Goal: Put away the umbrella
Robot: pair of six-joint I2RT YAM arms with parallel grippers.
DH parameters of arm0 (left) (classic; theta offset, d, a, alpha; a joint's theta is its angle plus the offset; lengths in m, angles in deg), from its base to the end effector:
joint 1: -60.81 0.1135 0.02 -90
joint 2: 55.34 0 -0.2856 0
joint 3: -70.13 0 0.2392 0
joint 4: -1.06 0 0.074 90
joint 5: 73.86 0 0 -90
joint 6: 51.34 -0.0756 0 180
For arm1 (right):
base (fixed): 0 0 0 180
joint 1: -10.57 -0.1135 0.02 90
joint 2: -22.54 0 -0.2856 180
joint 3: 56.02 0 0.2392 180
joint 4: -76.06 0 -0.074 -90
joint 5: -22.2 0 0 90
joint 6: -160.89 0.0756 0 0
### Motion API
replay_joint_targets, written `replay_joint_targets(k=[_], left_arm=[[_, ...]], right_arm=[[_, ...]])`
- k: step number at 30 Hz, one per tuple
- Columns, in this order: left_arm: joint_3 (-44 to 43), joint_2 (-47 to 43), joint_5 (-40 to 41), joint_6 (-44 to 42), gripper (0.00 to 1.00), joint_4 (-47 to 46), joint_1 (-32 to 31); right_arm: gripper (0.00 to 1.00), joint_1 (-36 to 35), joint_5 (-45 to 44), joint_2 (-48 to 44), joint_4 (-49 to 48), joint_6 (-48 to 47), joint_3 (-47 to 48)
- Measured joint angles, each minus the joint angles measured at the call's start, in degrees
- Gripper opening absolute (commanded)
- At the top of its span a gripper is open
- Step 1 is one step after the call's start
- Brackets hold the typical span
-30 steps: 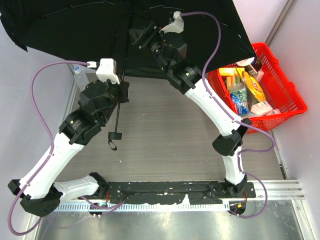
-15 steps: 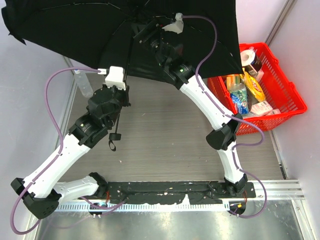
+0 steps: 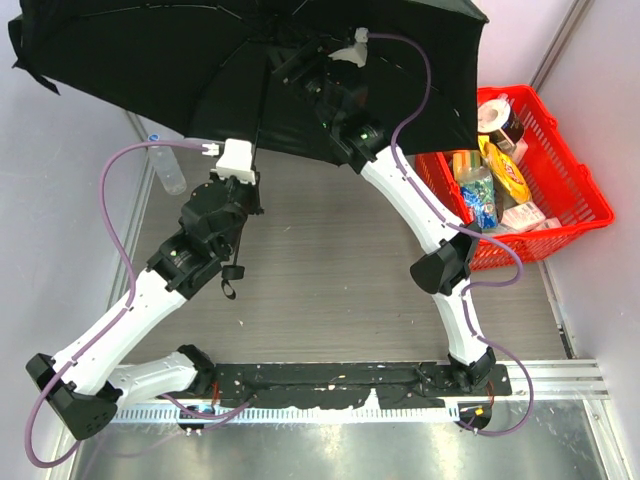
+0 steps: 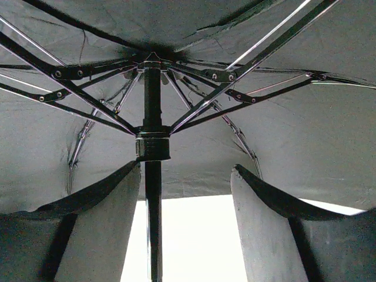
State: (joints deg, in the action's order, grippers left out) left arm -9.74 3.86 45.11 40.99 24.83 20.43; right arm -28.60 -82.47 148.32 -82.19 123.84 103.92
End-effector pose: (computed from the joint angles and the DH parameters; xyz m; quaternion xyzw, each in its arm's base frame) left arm 0.2046 -0.1260 0.4357 0.0665 0.7206 -0.0734 0.6863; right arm 0.4219 0.3190 0.5111 0.1733 0.6050 0.5011 0.5940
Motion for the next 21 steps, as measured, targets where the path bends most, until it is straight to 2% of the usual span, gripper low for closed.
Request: replay_joint_targets(k=[8,16,18,21], left_arm=[[0.0,0.3,0.4,-1.6,0.00,-2.4,0.0],[0.0,0.9,0.9,-3.1,0.00,-4.0,0.0],[0.0,1.4,0.8,-3.3,0.00,-3.5,-0.2],[0.0,2.2,0.0,-3.7,0.00,-2.6,-0.6]], right_arm=[[0.70,0.4,2.2,0.5,-5.1,1.8,-0.5],[0.72,1.1,5.2,0.9,-14.8,7.4,-4.6],[0.75,1.6,5.7,1.6,-17.1,8.3,-4.8],[0.76,2.6,6.4,1.0,-22.2,8.8,-9.2]])
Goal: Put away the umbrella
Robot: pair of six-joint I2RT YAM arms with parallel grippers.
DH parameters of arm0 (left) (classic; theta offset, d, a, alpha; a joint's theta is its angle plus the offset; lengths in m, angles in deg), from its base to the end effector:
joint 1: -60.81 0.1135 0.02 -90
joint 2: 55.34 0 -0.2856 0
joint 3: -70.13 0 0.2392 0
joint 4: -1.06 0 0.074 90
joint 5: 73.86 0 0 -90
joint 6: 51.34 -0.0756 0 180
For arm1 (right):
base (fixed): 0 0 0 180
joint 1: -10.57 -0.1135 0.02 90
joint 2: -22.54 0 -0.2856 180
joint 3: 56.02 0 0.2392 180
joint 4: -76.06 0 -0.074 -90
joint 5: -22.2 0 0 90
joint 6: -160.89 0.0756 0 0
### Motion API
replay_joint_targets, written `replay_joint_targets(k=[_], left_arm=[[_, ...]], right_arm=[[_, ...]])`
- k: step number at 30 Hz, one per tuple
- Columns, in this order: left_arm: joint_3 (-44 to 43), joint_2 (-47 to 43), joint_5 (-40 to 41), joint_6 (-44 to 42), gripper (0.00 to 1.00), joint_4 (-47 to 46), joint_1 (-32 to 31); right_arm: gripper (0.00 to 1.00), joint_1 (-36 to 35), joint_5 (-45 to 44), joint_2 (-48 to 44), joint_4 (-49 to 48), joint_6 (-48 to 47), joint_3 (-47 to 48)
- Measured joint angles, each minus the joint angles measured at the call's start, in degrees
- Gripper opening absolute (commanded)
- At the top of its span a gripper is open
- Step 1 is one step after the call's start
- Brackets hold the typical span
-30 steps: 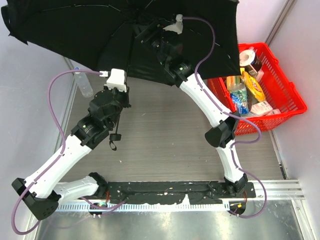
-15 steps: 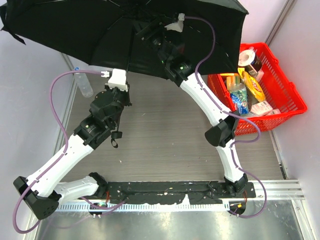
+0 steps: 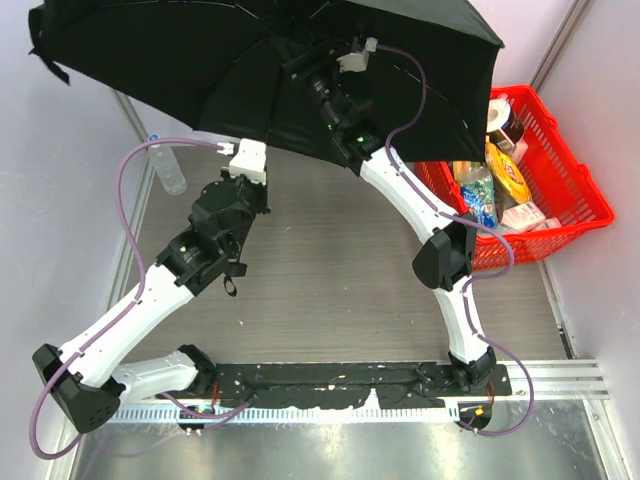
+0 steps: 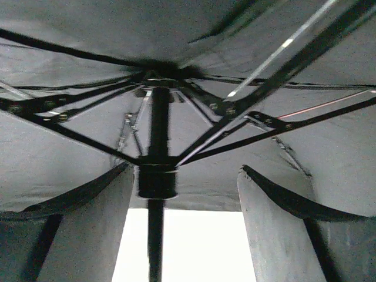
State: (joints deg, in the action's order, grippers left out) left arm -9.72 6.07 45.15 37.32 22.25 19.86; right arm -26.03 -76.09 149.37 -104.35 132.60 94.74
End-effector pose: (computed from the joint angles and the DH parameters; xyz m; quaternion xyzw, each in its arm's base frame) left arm 0.2130 -0.1363 0.4332 0.0916 0.7159 -0.0557 0.6899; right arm 0.4444 0.3164 0.5005 0.1768 0.5146 0.6084 0.5778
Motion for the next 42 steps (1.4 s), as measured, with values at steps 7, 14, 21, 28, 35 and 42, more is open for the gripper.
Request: replay_joint_targets(k=[7,14,21,28,35,42], left_arm=[[0.0,0.5,-0.4,-0.1,0.00,1.6,-0.2],[0.2,0.7,0.5,-1.5,0.00,1.2,-1.2],[0.8,1.1,2.3,-3.7,0.00,0.0,-1.8],[1.8,1.2,2.8,-4.2,0.00,-1.3,-2.9],[1.9,2.2,7.0,-5.3,0.00,-2.7,-3.3],[-4.3,6.2,8.8,-2.1,0.00,3.8,-4.3]], right_arm=[[0.61,0.2,-3.2,-0.2,5.5,-2.8,-0.4],[0.62,-1.4,-10.3,-1.5,13.9,-4.7,2.8],[0.61,-1.8,-14.6,-1.5,18.4,-5.4,4.9],[0.12,-2.4,-16.8,-1.5,19.4,-6.8,6.4],[0.01,-3.4,-16.4,-1.4,22.0,-8.0,7.4],[0.01,-1.6,-9.6,-6.0,21.7,-2.1,-1.7]])
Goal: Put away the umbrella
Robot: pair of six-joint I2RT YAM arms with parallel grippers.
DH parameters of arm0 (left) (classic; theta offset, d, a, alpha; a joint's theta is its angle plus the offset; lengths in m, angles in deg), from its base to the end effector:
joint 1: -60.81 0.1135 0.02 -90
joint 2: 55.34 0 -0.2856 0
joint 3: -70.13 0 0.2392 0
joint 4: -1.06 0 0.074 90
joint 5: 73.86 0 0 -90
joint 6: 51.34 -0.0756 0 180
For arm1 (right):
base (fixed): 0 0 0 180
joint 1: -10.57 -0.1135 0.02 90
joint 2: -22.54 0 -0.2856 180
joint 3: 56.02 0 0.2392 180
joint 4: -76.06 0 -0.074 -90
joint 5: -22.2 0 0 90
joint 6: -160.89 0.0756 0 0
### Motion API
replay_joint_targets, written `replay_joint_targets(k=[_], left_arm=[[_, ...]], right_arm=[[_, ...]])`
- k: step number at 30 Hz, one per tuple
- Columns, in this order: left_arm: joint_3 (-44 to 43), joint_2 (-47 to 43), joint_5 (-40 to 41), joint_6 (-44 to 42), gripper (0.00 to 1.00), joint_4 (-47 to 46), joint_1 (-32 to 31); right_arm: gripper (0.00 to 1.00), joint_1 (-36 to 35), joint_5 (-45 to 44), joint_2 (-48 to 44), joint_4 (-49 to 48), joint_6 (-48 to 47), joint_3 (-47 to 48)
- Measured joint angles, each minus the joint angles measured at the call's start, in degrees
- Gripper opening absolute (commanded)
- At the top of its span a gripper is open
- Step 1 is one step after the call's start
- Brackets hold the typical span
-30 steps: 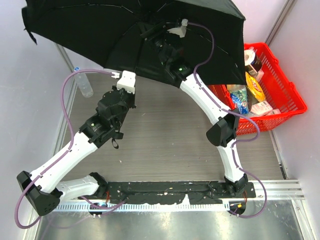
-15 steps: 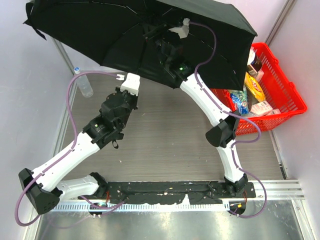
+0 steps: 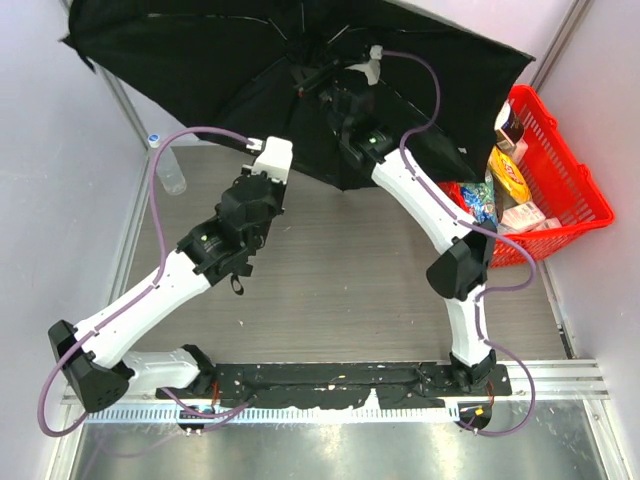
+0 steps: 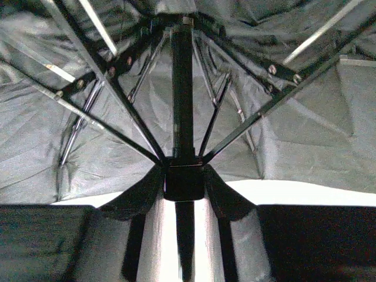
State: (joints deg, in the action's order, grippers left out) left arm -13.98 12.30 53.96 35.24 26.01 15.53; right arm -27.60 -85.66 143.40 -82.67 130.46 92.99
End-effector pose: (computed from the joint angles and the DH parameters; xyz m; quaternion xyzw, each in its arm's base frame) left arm 0.2250 -0.1614 0.4257 0.1027 0.7401 0.0086 0.6646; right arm 0.4250 0.3046 0.4890 0.2358 0.6224 0.4890 0.5638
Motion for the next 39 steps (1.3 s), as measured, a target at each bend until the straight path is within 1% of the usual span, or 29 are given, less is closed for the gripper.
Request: replay_joint_targets(k=[2,5,9,10,11,14,15,16,18,19,22,24,25,26,27,29,30,31,32,33,34,36,37,39], left_arm=[[-2.9,1.7,-0.6,2.2,0.00,4.5,-0.2],[-9.4,4.2,-2.4,6.3,0.00,13.9,-0.2],[-15.1,5.3,-7.1,10.4,0.00,24.8,-0.5],[-15.9,5.3,-8.5,11.2,0.06,26.6,-0.5],[-16.6,5.3,-10.1,12.4,0.17,28.1,-0.5],[-17.9,4.7,-15.2,16.2,0.58,28.5,-0.1],[-18.0,4.2,-17.1,17.7,0.68,27.3,0.2],[-18.1,3.4,-19.0,19.1,0.77,26.1,0.5],[-18.1,1.5,-22.2,21.5,0.85,25.0,0.8],[-18.1,0.3,-23.6,22.6,0.99,24.9,1.0],[-19.0,-3.0,-27.8,25.5,1.00,25.7,2.2],[-19.9,-4.6,-30.4,27.7,1.00,26.7,3.8],[-19.7,-5.5,-32.3,29.0,0.97,26.9,5.0],[-18.9,-6.4,-34.1,30.4,0.93,26.9,6.1],[-17.0,-7.9,-36.5,32.2,0.87,26.1,7.5],[-12.2,-11.3,-40.0,35.9,0.70,25.3,9.6],[-9.6,-13.0,-41.2,37.7,0.66,25.0,10.3],[-7.3,-14.4,-41.9,39.1,0.65,24.9,10.8],[-5.0,-15.7,-42.2,40.6,0.67,24.9,11.2],[-2.9,-16.9,-42.3,41.9,0.78,24.6,11.3],[-0.7,-18.0,-42.4,43.1,0.83,24.2,11.3],[3.4,-20.0,-43.1,45.1,0.89,22.3,11.3],[5.7,-20.9,-44.8,46.5,0.91,20.2,11.3],[10.1,-21.2,-49.8,49.2,0.90,14.8,11.5]], right_arm=[[0.01,0.2,2.2,-3.6,-2.4,1.1,-8.0],[0.01,-0.1,4.6,-8.6,-9.8,2.7,-20.5],[0.01,0.9,6.9,-14.4,-18.4,4.5,-34.0],[0.01,1.1,7.3,-15.7,-19.3,4.7,-36.3],[0.01,1.3,7.9,-16.7,-19.6,4.9,-37.8],[0.01,2.7,12.5,-17.3,-20.8,6.3,-37.9],[0.01,3.1,15.0,-17.3,-20.6,6.6,-37.2],[0.01,3.4,17.1,-17.2,-20.2,6.6,-36.0],[0.01,3.5,19.9,-16.8,-19.8,6.6,-33.4],[0.01,3.5,21.1,-16.5,-19.7,6.5,-31.5],[0.01,3.5,23.8,-16.5,-20.6,6.1,-27.5],[0.01,3.5,25.7,-16.7,-23.3,5.6,-26.5],[0.01,3.6,26.8,-16.9,-24.7,5.2,-26.7],[0.01,3.8,27.7,-17.1,-25.7,5.0,-27.2],[0.01,4.0,28.9,-17.4,-27.4,4.8,-28.3],[0.01,4.6,31.1,-18.2,-30.9,4.7,-31.6],[0.01,5.1,32.3,-18.4,-32.9,4.8,-33.7],[0.01,5.6,33.3,-18.5,-35.1,5.1,-35.7],[0.01,6.0,34.1,-18.5,-36.4,5.2,-37.2],[0.01,6.4,35.2,-18.5,-38.1,5.3,-39.2],[0.01,6.7,35.8,-18.5,-38.8,5.3,-40.5],[0.01,7.2,37.1,-18.5,-40.0,5.3,-42.9],[0.01,7.4,37.5,-18.5,-40.5,5.3,-43.9],[0.01,7.5,38.0,-18.5,-41.6,5.3,-45.1]])
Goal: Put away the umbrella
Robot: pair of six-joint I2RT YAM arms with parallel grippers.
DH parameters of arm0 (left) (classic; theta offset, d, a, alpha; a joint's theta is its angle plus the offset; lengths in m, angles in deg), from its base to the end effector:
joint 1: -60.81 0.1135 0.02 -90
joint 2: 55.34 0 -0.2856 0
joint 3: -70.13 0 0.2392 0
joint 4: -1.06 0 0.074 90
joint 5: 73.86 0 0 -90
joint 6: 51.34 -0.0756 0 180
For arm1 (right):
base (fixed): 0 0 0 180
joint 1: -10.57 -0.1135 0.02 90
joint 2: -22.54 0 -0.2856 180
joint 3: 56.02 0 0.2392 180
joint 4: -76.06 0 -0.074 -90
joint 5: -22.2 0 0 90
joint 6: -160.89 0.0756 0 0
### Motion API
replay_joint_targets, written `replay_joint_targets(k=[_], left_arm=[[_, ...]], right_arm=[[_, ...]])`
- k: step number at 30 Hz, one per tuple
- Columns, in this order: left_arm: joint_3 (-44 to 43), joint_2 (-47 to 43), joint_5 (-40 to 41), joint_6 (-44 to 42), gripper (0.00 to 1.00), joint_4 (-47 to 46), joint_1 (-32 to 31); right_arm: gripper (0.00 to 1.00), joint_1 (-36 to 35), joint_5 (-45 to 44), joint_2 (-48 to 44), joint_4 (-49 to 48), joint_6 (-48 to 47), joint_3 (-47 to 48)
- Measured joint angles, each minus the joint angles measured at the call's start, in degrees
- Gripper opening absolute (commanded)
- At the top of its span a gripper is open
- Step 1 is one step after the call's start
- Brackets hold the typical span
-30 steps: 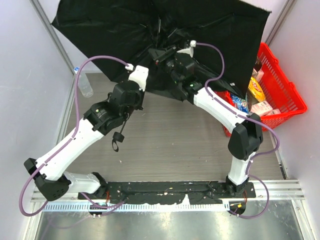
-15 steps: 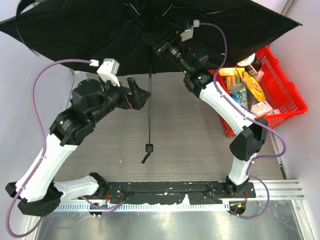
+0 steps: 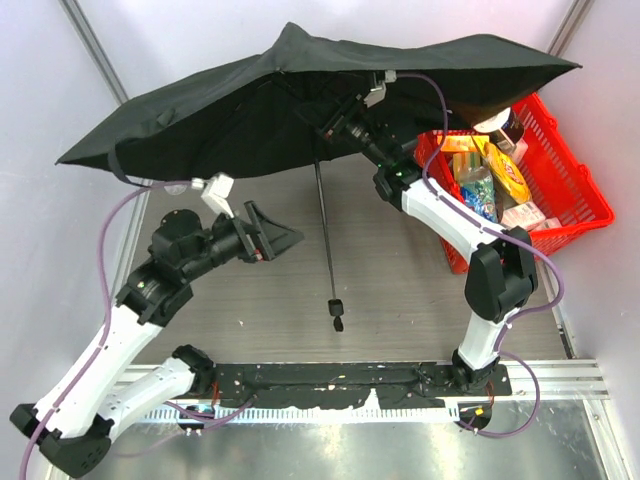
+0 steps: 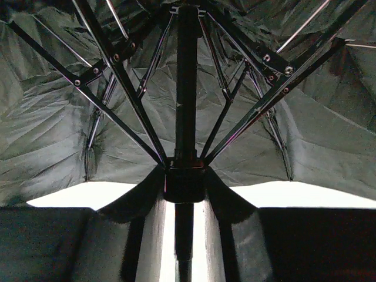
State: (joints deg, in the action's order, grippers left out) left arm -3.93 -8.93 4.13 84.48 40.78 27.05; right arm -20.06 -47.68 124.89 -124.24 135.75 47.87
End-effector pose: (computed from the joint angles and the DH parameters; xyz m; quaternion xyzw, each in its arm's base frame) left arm 0.1406 -0.1129 0.4004 -0.0158 0.7759 -0.4627 0.4285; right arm 0.3781 0.2541 0.4529 0.0241 0.5699 0.6694 0.4759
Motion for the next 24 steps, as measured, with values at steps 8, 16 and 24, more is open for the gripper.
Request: replay_joint_targets(k=[8,16,24], left_arm=[[4.9,10.6,-14.4,4.9,0.68,-15.7,-0.8],[6.4,12.7,-16.7,4.8,0.40,-19.9,-3.6],[5.9,10.0,-10.6,0.5,0.00,-18.0,-3.8]], right_arm=[[0.01,-0.2,0.5,0.3,-4.5,1.3,1.3],[0.01,-0.2,-0.5,2.3,-5.9,3.0,7.6],[0.01,-0.2,-1.8,6.7,1.4,1.8,18.0]])
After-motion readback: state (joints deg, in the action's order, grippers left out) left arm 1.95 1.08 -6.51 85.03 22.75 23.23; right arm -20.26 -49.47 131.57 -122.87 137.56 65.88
